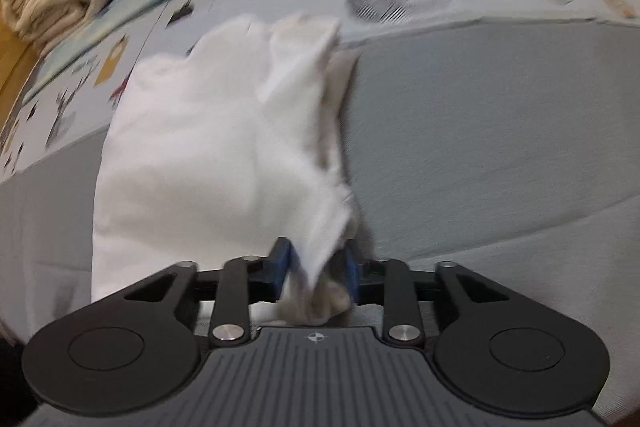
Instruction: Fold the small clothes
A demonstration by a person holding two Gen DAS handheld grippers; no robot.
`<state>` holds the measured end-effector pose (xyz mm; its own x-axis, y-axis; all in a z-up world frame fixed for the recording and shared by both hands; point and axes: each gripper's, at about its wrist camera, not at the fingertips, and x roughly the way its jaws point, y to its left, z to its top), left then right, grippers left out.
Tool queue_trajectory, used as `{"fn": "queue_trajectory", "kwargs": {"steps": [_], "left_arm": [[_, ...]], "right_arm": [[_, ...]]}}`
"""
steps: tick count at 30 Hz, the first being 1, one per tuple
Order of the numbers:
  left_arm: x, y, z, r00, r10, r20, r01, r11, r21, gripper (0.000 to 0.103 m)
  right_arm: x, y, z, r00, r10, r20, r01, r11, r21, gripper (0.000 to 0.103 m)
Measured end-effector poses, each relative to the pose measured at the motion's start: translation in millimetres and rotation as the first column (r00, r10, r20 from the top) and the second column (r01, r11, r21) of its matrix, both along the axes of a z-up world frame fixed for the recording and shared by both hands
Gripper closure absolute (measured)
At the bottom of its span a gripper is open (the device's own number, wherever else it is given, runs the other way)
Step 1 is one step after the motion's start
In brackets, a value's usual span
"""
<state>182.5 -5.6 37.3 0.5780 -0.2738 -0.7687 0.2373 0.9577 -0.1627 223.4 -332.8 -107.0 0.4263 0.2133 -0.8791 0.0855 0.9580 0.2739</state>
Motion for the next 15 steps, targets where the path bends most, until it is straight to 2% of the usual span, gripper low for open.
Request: {"fn": "queue_trajectory", "kwargs": {"steps": [2, 5, 6, 8, 12, 14, 15], "left_arm": [[-12, -5, 6, 0.999, 0.009, 0.04, -0.009, 1.0, -0.002, 0.018], [-33, -17, 12, 0.992, 0.06, 0.112, -0.059, 0.998, -0.015, 0.014], [-41, -24, 12, 0.989, 0.082, 0.126, -0.081, 0.997, -0.017, 0.013], [-52, -37, 10, 0.985, 0.111, 0.13, -0.106, 0.993, -0.044, 0.0], [-72, -65, -7, 0.988, 0.119, 0.102, -0.108, 0.988, -0.106, 0.001], [-77, -77, -20, 0.989, 0.099, 0.108, -0.091, 0.993, -0.074, 0.001], [-77, -85, -27, 0.991, 0.08, 0.111, -0.078, 0.997, -0.023, 0.001]], "right_arm": [[-10, 0, 22, 0.996, -0.041, 0.079, 0.049, 0.994, -0.093, 0.045], [-35, 6, 61, 0.968, -0.02, 0.251, 0.073, 0.976, -0.206, 0.04], [-45, 8, 72, 0.955, -0.006, 0.295, 0.072, 0.974, -0.215, 0.035], [-63, 16, 91, 0.932, 0.025, 0.362, 0.06, 0.974, -0.22, 0.027], [-99, 33, 109, 0.89, 0.059, 0.452, 0.047, 0.974, -0.22, 0.02], [-114, 35, 108, 0.882, 0.049, 0.468, 0.055, 0.977, -0.207, 0.019], [-119, 35, 103, 0.885, 0.037, 0.465, 0.063, 0.978, -0.198, 0.019]]}}
